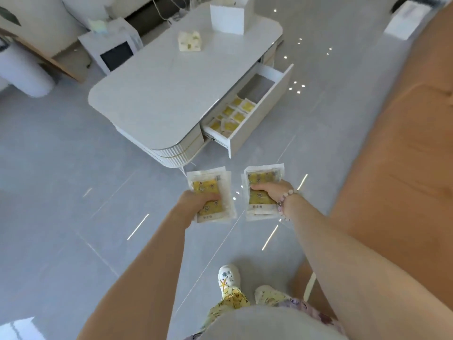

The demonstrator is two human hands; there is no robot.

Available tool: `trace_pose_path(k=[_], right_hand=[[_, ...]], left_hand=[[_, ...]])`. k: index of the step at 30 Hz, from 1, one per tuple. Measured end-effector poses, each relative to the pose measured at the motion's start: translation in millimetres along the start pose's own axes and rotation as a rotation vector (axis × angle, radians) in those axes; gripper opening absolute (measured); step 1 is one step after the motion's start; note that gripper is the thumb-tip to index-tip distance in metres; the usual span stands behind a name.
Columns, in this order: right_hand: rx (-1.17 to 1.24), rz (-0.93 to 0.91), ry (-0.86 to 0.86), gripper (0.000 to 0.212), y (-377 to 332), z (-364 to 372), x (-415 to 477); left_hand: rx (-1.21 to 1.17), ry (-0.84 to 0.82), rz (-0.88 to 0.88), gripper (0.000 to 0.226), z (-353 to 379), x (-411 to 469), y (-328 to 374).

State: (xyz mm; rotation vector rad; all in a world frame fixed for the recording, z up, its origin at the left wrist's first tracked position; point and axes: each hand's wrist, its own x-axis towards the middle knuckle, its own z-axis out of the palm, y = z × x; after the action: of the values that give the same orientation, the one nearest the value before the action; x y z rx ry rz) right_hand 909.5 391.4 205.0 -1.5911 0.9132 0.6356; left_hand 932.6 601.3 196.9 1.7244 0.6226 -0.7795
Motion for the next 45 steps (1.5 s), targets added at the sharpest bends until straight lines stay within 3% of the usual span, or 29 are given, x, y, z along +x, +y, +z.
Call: trace_pose_path(k=[3,14,27,36,45], right_hand=[[0.075,0.03,0.054,0.05,2,-17,7],[0.187,0.079,0.221,0.048,-6,-109,37],[0.101,0.064,0.202,0.04,-92,-248,126],[0.152,0.017,0.131,0.042,-151,-288,174],[0.089,0.018,0.121,0.042,-224,-324,245]], left_hand=[[0.06,-0.091,0.033,0.026,16,20,20],[0.237,-0.283,0.067,0.013,128,64,93],[0.163,-0.251,0.111,0.014,247,120,222],[0.13,-0.159,0.077,0.014,271,160,273],[0.097,-0.167,0.095,0.015,299,240,343]])
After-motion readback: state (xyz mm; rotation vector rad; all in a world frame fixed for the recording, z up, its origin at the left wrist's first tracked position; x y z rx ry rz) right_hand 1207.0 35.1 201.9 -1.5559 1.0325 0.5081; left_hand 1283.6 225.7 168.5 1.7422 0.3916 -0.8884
